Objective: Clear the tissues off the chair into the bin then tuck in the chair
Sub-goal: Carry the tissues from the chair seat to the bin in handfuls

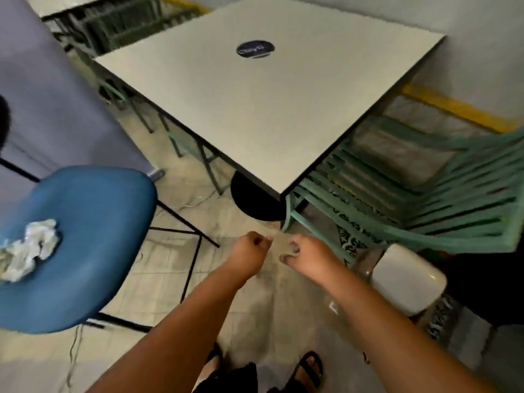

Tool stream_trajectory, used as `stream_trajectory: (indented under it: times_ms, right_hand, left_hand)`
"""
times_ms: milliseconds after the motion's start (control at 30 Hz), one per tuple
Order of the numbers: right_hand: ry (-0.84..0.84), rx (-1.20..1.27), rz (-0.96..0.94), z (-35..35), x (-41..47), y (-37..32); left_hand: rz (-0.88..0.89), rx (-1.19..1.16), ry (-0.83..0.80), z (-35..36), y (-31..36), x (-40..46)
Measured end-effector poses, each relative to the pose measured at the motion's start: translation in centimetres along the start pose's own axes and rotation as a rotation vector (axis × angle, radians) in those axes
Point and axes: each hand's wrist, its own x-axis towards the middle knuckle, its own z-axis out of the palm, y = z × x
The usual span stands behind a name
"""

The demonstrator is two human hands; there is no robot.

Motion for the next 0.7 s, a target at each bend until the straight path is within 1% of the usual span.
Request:
stream_trajectory:
  times_ms: [133, 233, 300, 400, 567, 700]
  right_hand:
    - [-0.075, -0.118, -0.176, 3.1, 0.8, -9.3]
    - [-0.116, -0.149, -0.278, 6.1, 0.8, -16.2]
    - [-0.134, -0.167, -0.31, 8.2, 0.7, -19.8]
    - [-0.157, -0.198, -0.386, 13.3, 0.3, -26.2]
    - [-0.258, -0.222, -0.43, 20.7, -0.3, -33.1]
    - [-0.319, -0.29, -0.481, 24.7, -0.1, -37.2]
  left_hand:
    - [-0.079, -0.166, 0.172, -8.2, -4.8, -2.0]
    - [-0.103, -0.269, 0.311, -14.3, -8.4, -3.6]
    - [-0.119, -0.278, 0.391, -17.8, -10.6, -4.5]
    - [-0.164, -0.273, 0.496, -24.6, -15.6, -6.0]
    - [-0.203, -0.323, 0.591, -32.9, -22.4, -7.9]
    - [-0.233, -0.345, 0.678, -37.4, -26.5, -9.3]
